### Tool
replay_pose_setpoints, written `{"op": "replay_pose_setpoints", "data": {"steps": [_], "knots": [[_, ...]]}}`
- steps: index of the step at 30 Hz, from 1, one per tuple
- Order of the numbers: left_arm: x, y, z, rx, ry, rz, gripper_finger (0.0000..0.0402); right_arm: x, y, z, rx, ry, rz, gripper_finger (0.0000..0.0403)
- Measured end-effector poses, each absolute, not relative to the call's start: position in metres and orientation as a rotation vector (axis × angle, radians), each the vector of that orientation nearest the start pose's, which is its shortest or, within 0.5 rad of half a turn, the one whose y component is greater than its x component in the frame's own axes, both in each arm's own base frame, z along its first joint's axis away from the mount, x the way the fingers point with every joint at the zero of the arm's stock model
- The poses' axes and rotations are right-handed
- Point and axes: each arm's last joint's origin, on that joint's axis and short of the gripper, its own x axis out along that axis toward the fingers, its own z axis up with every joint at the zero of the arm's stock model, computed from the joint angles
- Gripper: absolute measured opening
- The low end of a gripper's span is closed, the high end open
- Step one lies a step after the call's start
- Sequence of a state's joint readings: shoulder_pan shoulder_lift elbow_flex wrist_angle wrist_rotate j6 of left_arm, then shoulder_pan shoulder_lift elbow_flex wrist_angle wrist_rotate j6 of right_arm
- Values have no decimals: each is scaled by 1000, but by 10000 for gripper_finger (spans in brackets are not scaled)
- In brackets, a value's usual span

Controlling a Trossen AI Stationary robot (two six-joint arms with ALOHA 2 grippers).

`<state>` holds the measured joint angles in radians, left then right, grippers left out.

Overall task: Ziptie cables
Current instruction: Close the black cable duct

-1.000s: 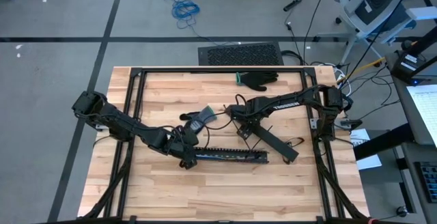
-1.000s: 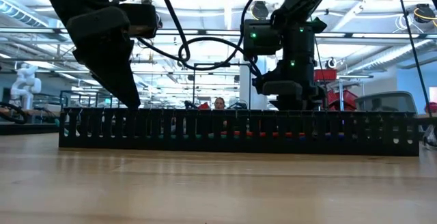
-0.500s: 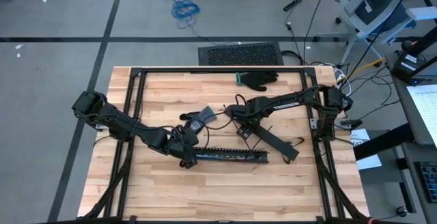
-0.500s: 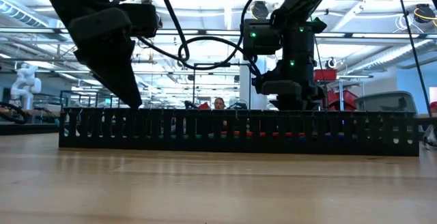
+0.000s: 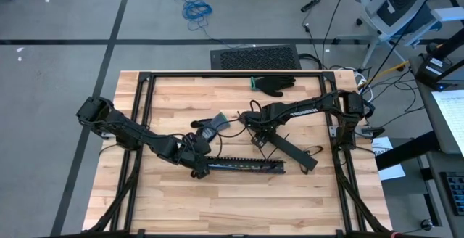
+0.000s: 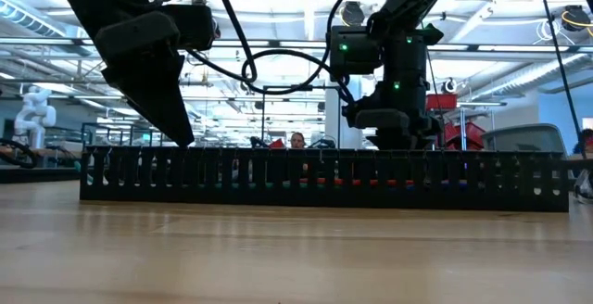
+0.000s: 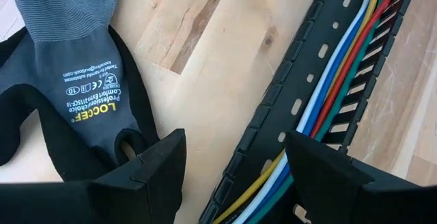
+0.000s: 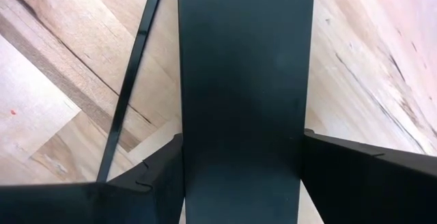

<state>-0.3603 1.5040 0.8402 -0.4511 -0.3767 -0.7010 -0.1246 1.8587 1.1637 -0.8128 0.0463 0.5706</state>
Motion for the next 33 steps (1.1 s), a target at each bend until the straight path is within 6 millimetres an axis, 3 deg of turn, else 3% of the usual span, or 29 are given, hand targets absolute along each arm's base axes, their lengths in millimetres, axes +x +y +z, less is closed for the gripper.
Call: {"op": "replay_pose_setpoints", "data": {"steps": [8, 21, 33], "knots": [[260, -86, 178, -227, 958, 382, 244, 328, -42, 156, 519, 1433, -553, 228], [265, -88, 181, -252, 904, 371, 244, 351, -50, 201, 419, 1343, -540, 227], [273, -76, 186, -212, 862, 354, 244, 362, -100, 272, 294, 1202, -617, 228]]}}
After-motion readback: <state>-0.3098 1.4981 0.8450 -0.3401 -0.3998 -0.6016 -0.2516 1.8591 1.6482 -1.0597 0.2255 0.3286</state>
